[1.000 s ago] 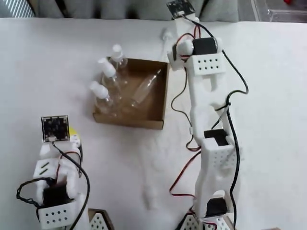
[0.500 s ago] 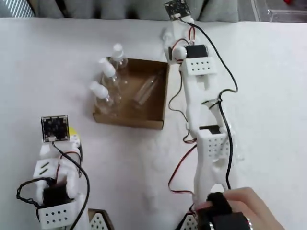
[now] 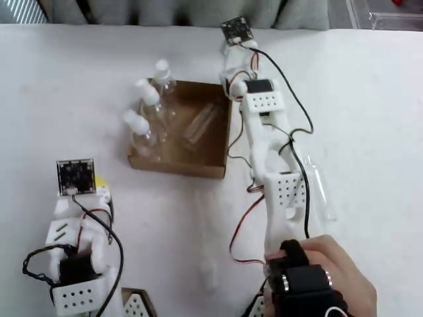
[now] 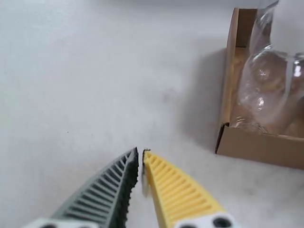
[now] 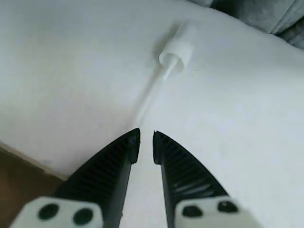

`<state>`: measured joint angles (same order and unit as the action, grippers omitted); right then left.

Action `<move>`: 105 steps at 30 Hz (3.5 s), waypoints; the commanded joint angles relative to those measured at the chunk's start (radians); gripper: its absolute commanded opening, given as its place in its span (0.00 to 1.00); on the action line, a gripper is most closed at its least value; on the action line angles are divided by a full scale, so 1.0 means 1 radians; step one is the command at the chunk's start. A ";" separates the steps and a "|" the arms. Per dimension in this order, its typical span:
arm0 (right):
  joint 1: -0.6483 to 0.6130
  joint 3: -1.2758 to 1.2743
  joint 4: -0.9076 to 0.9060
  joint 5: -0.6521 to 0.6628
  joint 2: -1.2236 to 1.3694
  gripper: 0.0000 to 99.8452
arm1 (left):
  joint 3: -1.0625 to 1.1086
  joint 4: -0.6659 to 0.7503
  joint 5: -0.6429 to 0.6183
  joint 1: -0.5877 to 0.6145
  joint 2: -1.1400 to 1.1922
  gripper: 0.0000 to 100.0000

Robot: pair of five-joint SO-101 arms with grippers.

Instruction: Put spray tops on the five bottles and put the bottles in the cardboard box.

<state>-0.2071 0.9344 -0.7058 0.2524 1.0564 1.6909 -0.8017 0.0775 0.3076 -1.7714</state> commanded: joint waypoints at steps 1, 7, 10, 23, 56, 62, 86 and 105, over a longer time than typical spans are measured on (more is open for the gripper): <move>0.013 0.176 -0.008 -0.002 0.039 0.02 | 0.002 0.031 0.009 -0.015 -0.004 0.03; 0.061 0.422 -0.168 -0.166 0.122 0.02 | 0.002 0.031 0.009 -0.015 -0.004 0.03; 0.079 0.489 -0.225 -0.222 0.122 0.02 | 0.002 0.031 0.009 -0.015 -0.004 0.03; 0.122 0.479 -0.498 -0.324 0.117 0.02 | 0.003 0.031 0.009 -0.016 -0.004 0.03; 0.001 -0.667 -0.871 -0.308 -0.616 0.02 | 0.002 0.026 0.009 -0.016 -0.004 0.03; -0.018 -1.068 -0.627 -0.313 -0.917 0.02 | 0.002 0.025 0.009 -0.016 -0.004 0.03; -0.180 -1.327 -0.297 -0.319 -1.001 0.02 | 0.002 0.025 0.009 -0.015 -0.004 0.03; -0.300 -1.369 -0.311 -0.373 -1.056 0.02 | 0.003 0.029 0.011 -0.015 -0.004 0.03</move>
<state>-0.5140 -0.4373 -1.0142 -0.1143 0.0729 1.6970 -0.8017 0.0775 0.3046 -1.7699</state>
